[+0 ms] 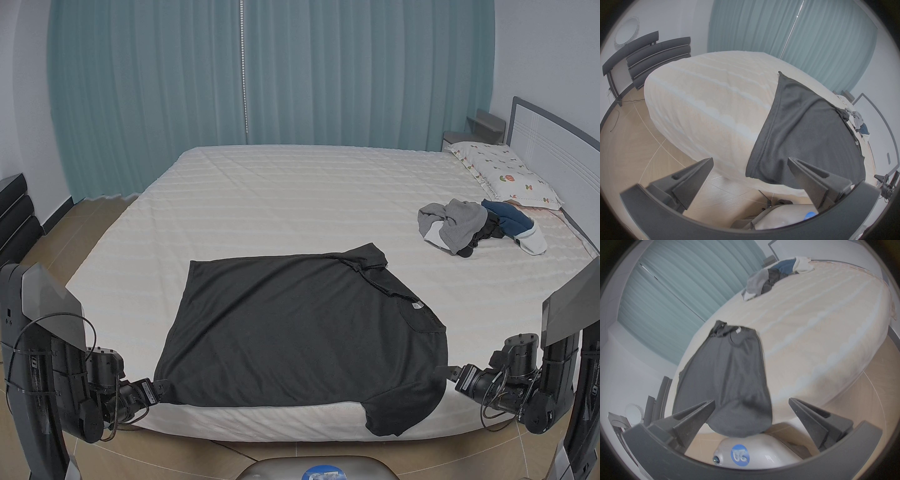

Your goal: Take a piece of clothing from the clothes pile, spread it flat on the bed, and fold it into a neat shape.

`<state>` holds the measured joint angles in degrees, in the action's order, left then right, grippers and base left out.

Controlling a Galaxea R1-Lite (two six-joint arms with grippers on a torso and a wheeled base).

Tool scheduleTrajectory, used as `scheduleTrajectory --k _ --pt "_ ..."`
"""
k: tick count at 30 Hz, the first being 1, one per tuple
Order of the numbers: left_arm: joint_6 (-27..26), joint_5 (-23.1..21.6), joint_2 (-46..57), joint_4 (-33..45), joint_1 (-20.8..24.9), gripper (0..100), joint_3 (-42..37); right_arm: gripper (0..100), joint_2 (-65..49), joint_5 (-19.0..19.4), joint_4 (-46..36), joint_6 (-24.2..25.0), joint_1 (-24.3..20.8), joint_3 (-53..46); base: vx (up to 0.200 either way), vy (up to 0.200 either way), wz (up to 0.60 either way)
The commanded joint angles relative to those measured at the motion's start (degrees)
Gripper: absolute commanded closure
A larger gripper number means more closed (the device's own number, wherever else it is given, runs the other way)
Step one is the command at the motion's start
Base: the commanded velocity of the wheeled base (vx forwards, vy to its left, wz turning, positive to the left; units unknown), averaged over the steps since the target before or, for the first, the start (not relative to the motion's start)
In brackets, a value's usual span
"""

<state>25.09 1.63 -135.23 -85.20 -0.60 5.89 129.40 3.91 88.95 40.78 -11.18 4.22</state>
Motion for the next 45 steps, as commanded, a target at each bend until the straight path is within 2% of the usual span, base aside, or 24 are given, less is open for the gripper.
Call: scheduleTrajectory --k 1,6,12,15,16,19,27,33,36,40,42,43,45 --pt "0.5 -0.1 5.2 -0.1 -0.2 0 0.1 0 -6.9 0.2 0.4 0.2 1.7 1.4 0.0 0.0 0.0" --pt "4.6 -0.1 6.5 -0.1 0.0 0 1.0 0 -9.9 0.1 0.3 2.6 2.0 3.5 0.0 0.0 0.0" --pt "5.5 -0.7 5.4 0.0 -1.2 0 2.4 0 -9.3 0.1 0.4 3.6 0.4 4.2 0.0 0.0 0.0" --pt "5.6 -3.6 5.4 -0.1 -2.3 0 2.2 0 -9.3 0.0 0.3 3.7 0.2 5.0 0.0 0.2 0.0" --pt "5.7 -6.4 5.8 -0.1 -3.4 0 2.0 0 -9.3 -0.1 0.3 3.7 -0.1 5.5 0.0 0.2 0.0" --pt "5.8 -8.8 5.5 -0.1 -4.3 0 1.8 0 -9.2 -0.1 0.3 3.7 -0.7 5.8 0.0 0.2 0.0" --pt "6.1 -9.0 5.3 -0.1 -4.2 0 2.3 0 -6.7 -0.3 0.1 3.6 -2.2 8.2 0.0 0.05 0.0" --pt "8.9 -9.4 5.0 -0.1 -4.1 0 2.5 0 -4.8 -0.3 -0.7 3.3 -2.3 11.7 0.0 0.0 0.0" --pt "8.9 -10.9 3.8 -0.1 -4.1 0 2.5 0 -4.5 -0.2 -5.0 3.3 -2.4 15.7 0.2 0.0 0.0" --pt "9.1 -12.5 3.6 -0.1 -4.1 0 2.6 0 -4.6 -0.1 -17.1 3.5 -2.7 25.1 0.2 0.0 0.0" --pt "9.1 -12.6 3.6 -0.1 -4.1 0 3.0 0 -4.3 0.0 -20.0 3.5 -2.8 27.7 0.2 0.0 0.0" --pt "10.0 -12.7 3.0 -0.1 -4.1 0 3.7 0 -3.0 0.1 -24.2 3.5 -3.5 31.5 0.2 0.0 0.0" --pt "12.2 -13.0 1.5 -0.1 -3.7 0 4.9 0 -1.0 -0.3 -27.0 3.5 -4.6 34.9 0.1 0.0 0.0"
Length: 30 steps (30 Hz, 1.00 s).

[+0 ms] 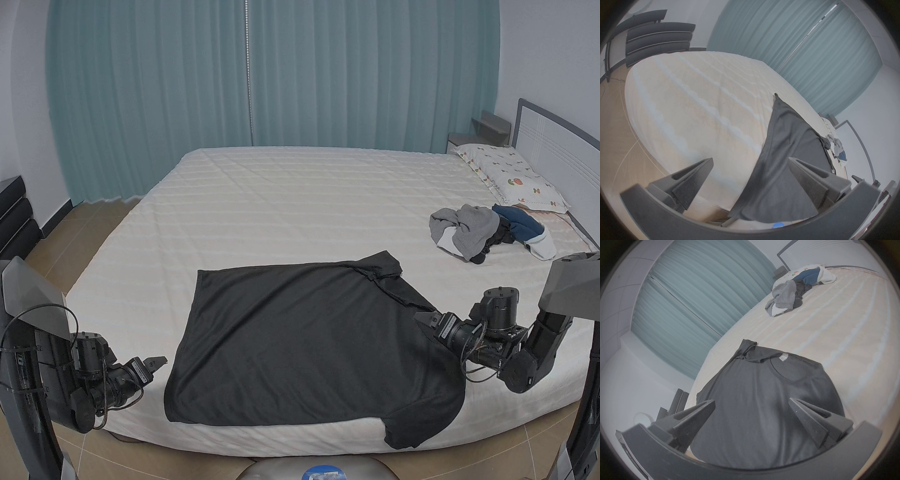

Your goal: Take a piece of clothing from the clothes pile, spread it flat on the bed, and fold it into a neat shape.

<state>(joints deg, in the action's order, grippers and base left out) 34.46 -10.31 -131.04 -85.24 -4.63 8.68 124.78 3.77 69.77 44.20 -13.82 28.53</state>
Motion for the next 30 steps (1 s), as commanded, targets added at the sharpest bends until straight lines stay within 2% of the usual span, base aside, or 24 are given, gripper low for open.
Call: scheduleTrajectory --k 1,3,4,10,13,21,30 --pt "2.8 -1.0 -2.6 0.0 0.3 0 2.1 0 3.6 -0.2 -7.8 0.1 -2.0 10.6 0.0 0.0 0.0" --pt "5.9 -0.9 -4.1 0.0 0.9 0 4.0 0 6.4 -0.4 -11.3 -0.4 -3.7 15.2 0.0 0.0 0.0" --pt "5.9 -0.9 -4.1 0.0 0.9 0 4.1 0 6.5 -0.4 -11.5 -0.4 -3.8 15.5 0.0 0.0 0.0" --pt "6.4 -0.8 -4.1 0.0 0.9 0 4.3 0 11.4 -1.9 -25.2 -1.1 -6.0 30.1 0.0 0.0 0.0" --pt "7.4 -0.2 -4.2 0.0 1.5 0 4.8 0 15.0 -2.7 -28.4 -2.0 -6.5 35.5 0.0 0.0 0.0" --pt "7.9 -0.1 -4.5 -0.5 1.6 0 4.8 0 18.8 -4.3 -31.0 -3.3 -6.5 40.7 0.0 0.0 0.0" --pt "11.3 0.1 -5.0 -3.4 1.6 0 5.3 0 22.4 -7.3 -31.8 -9.2 -6.0 46.5 0.0 0.0 0.0"
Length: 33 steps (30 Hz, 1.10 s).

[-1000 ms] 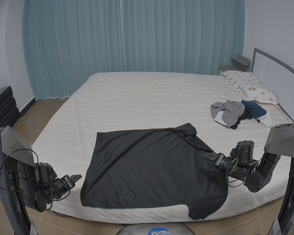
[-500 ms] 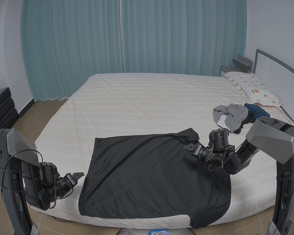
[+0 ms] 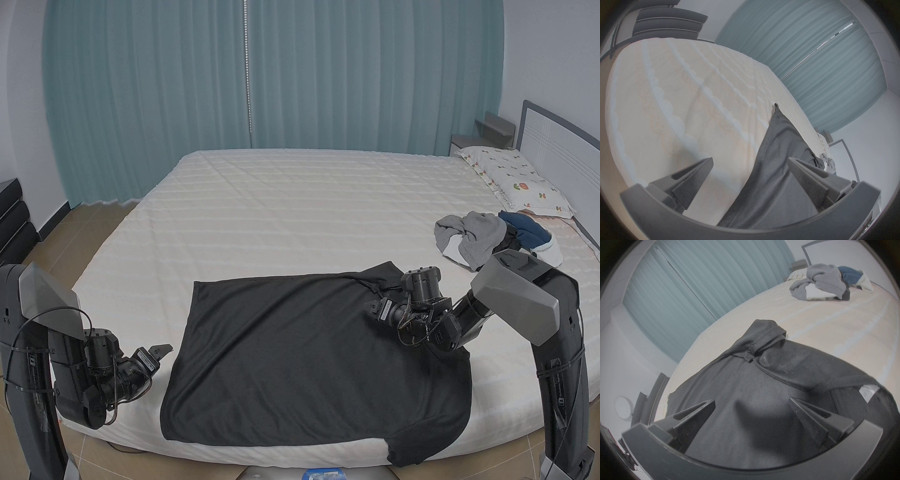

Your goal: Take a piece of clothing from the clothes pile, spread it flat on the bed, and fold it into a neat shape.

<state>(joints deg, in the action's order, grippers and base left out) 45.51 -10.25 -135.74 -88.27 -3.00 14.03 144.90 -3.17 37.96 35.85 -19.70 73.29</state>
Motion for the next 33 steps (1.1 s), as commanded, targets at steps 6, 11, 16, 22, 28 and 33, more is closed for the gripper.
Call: scheduleTrajectory --k 6,11,16,22,28,33 --pt "0.9 4.0 -0.8 -0.6 0.8 0 -0.3 0 4.6 -0.4 -0.1 -6.8 1.6 9.3 0.0 0.0 0.0" --pt "4.2 3.7 -0.4 -0.9 0.7 0 0.6 0 7.4 -0.5 -0.9 -10.6 5.0 17.9 0.0 0.0 0.0" --pt "4.3 3.7 -0.4 -0.9 0.7 0 -0.1 0 10.0 -0.8 -5.1 -10.4 8.2 25.1 0.0 0.0 0.0" --pt "4.2 3.7 -0.6 -0.9 0.7 0 -0.2 0 12.3 -4.0 -2.7 -10.5 11.9 31.2 0.0 0.0 0.0" --pt "4.1 3.9 -0.7 -0.9 0.7 0 -0.3 0 12.5 -4.0 -2.5 -9.0 12.8 33.3 0.0 0.0 0.0" --pt "4.1 4.0 -0.7 -0.9 0.7 0 -0.3 0 11.5 -3.9 -3.2 -6.7 11.6 32.9 0.0 0.0 0.0"
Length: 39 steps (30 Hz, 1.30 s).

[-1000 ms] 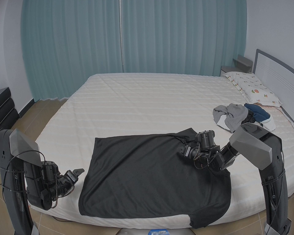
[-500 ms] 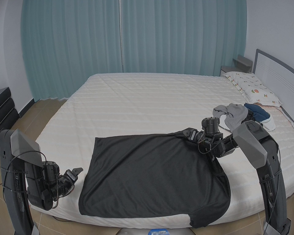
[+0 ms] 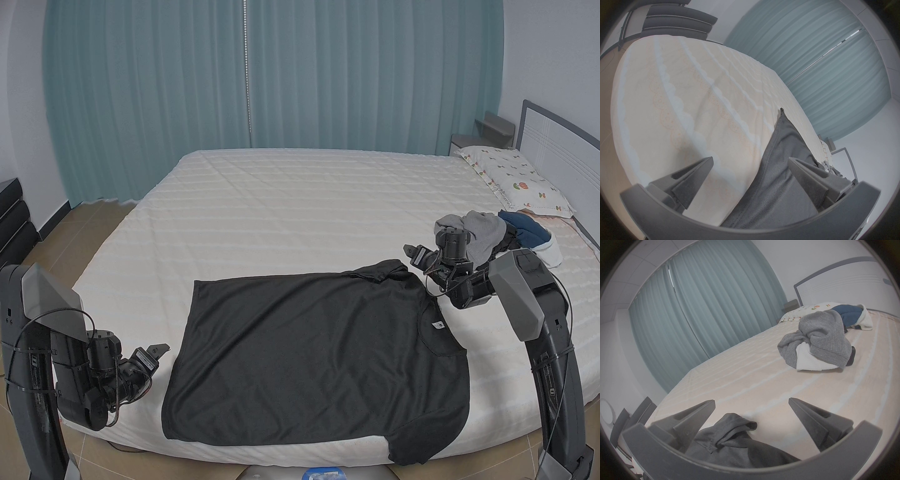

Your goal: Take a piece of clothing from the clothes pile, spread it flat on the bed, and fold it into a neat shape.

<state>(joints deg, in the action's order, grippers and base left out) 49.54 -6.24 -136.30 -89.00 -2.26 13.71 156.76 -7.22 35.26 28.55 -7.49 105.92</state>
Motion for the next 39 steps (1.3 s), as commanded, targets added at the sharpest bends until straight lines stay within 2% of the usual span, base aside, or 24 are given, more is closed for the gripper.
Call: scheduleTrajectory --k 1,7,12,15,23,32,39 --pt "0.0 0.1 -0.1 -0.2 0.0 0 0.0 0 -0.4 0.1 -0.5 0.6 -0.9 0.4 0.0 0.0 0.0" --pt "0.2 0.1 -0.1 -0.2 0.0 0 0.0 0 -1.3 0.1 -0.4 0.8 -3.9 -0.2 0.0 0.0 0.0" --pt "0.3 0.1 -0.1 -0.2 0.0 0 0.3 0 -3.2 0.3 -1.0 2.3 -8.1 -2.2 0.0 0.0 0.0" --pt "0.2 0.1 -0.1 -0.2 0.0 0 0.3 0 -3.1 0.4 -1.3 2.3 -8.8 -2.3 0.0 0.0 0.0" --pt "0.1 0.1 -0.1 -0.2 0.0 0 0.3 0 1.5 0.5 -2.6 2.3 -12.6 -0.5 0.0 0.0 0.0" --pt "0.0 0.2 -0.2 -0.3 0.0 0 0.3 0 6.8 -0.3 -7.4 2.4 -12.3 8.5 0.0 0.0 0.0" --pt "-0.1 0.5 -0.2 -0.2 0.0 0 0.3 0 8.6 -0.4 -7.0 2.3 -10.8 8.7 0.0 0.0 0.0"
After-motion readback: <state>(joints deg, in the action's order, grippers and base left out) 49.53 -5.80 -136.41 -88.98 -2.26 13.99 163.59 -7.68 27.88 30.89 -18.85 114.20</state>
